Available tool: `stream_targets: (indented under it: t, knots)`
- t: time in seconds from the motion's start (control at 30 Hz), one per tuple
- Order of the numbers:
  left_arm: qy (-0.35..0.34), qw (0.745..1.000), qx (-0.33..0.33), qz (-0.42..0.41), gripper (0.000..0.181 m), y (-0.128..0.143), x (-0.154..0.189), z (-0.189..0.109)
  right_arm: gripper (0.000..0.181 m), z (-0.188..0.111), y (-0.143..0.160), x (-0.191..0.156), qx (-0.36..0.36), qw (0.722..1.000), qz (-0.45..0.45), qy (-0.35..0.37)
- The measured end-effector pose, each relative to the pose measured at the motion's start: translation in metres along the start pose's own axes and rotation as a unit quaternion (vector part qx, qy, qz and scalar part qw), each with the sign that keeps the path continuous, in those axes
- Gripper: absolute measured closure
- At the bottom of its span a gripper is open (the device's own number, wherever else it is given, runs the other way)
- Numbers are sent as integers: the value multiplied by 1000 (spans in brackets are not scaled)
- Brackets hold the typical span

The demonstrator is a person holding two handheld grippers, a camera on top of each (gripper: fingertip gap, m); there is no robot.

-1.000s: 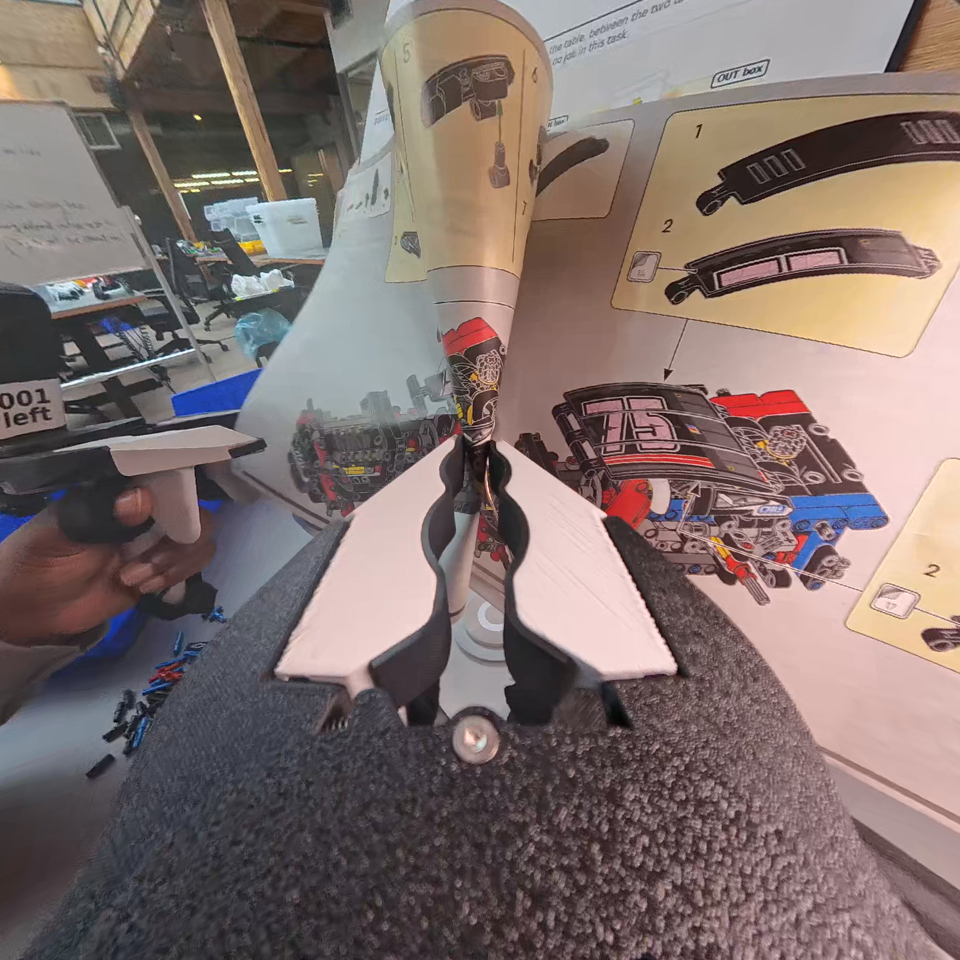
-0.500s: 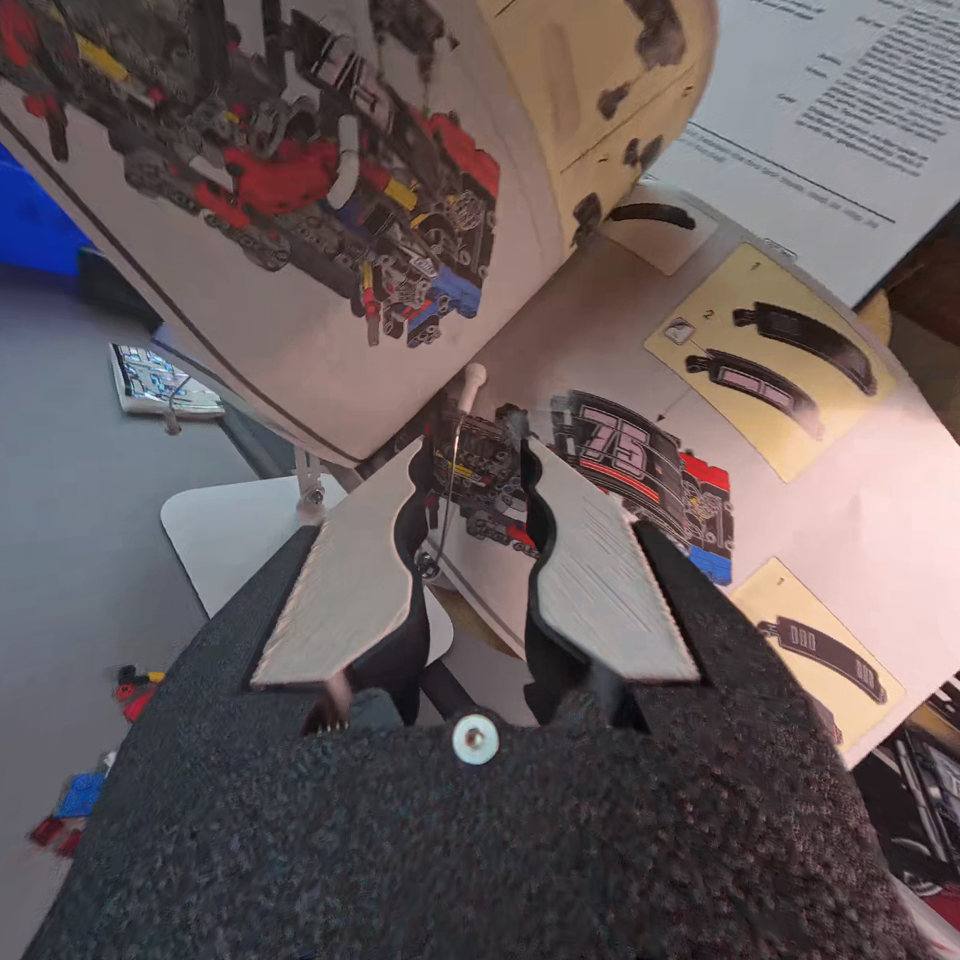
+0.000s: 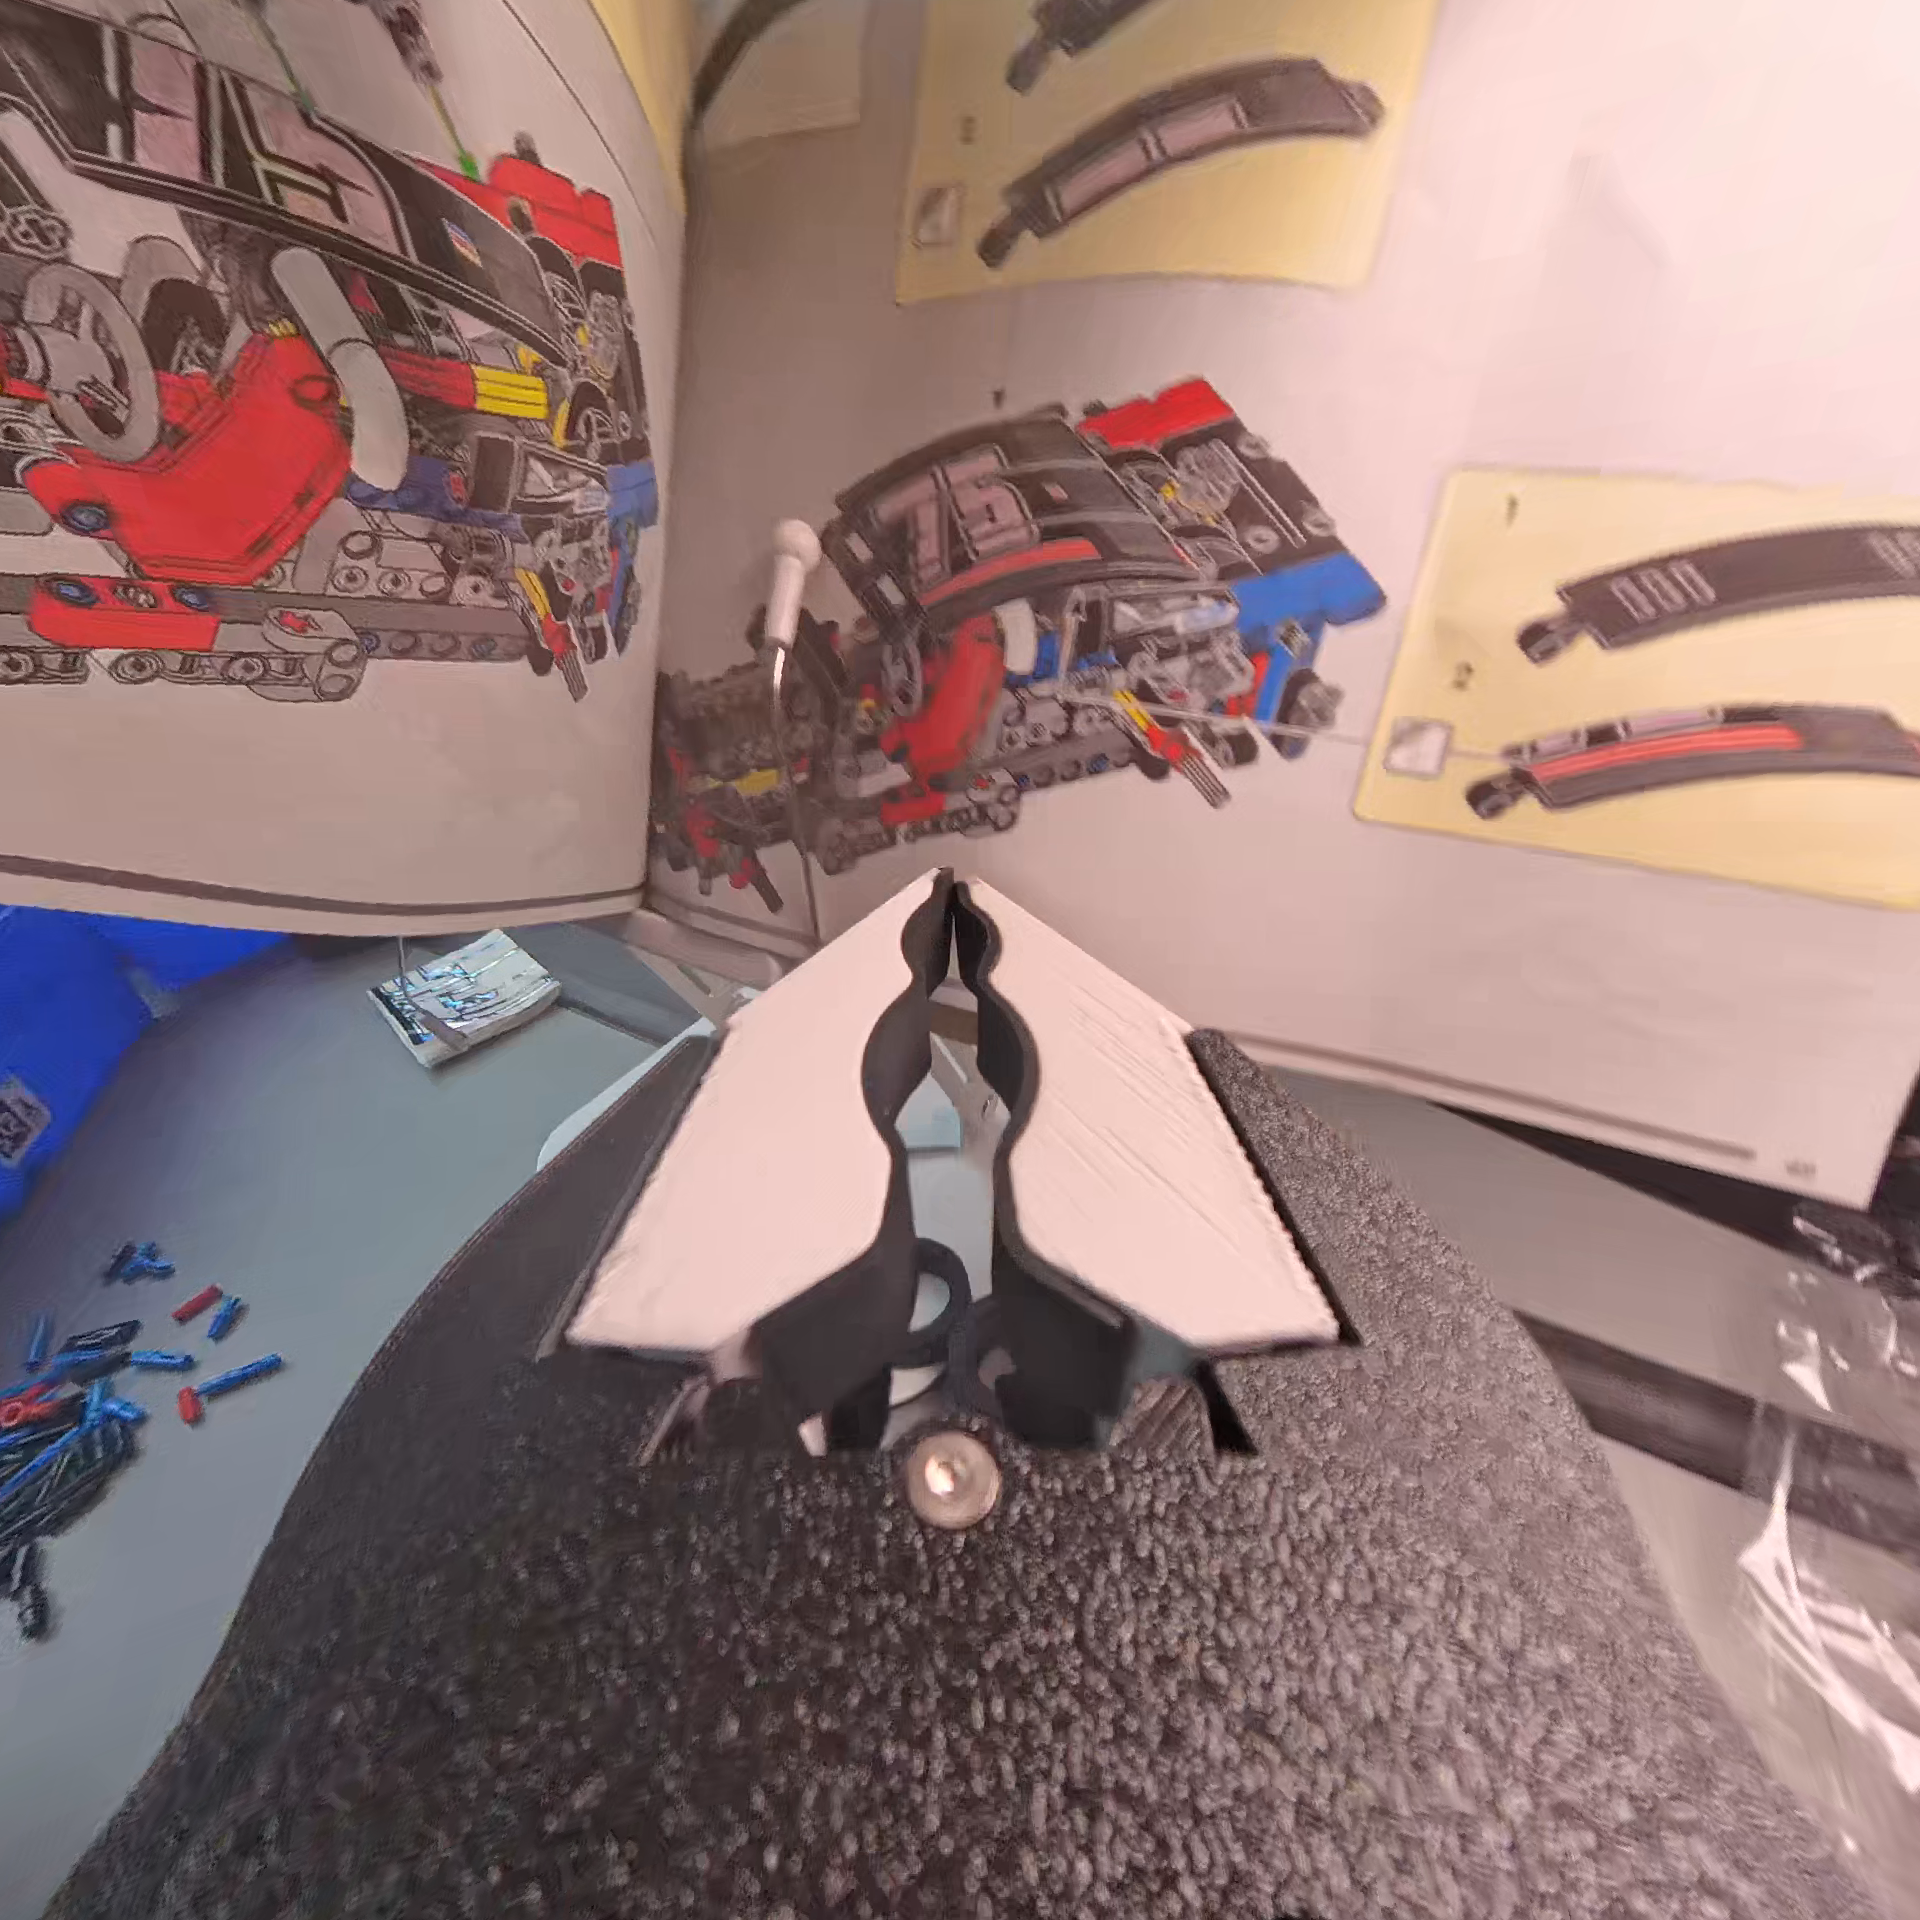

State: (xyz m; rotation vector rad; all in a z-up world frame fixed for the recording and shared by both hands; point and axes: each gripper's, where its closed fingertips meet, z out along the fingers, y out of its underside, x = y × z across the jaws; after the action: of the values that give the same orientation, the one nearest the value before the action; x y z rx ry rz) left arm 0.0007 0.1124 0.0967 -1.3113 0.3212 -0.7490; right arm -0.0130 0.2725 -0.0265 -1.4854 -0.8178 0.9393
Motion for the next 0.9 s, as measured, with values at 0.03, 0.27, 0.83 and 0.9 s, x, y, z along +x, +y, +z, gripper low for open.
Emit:
stream_targets:
  t: [0.03,0.27,0.83,0.9]
  knots:
    - [7,1000,-3,-5,181,6,3,11,181,-4,6,6,-6,1000,11,6]
    - [21,999,-17,-17,181,39,9,63,152,-17,-4,-14,10,995,-90,-29]
    - [109,991,-66,31,135,38,38,43,180,-2,-9,19,55,998,30,-3]
    - [82,995,-54,23,148,33,25,37,179,-4,-8,2,56,998,0,-39]
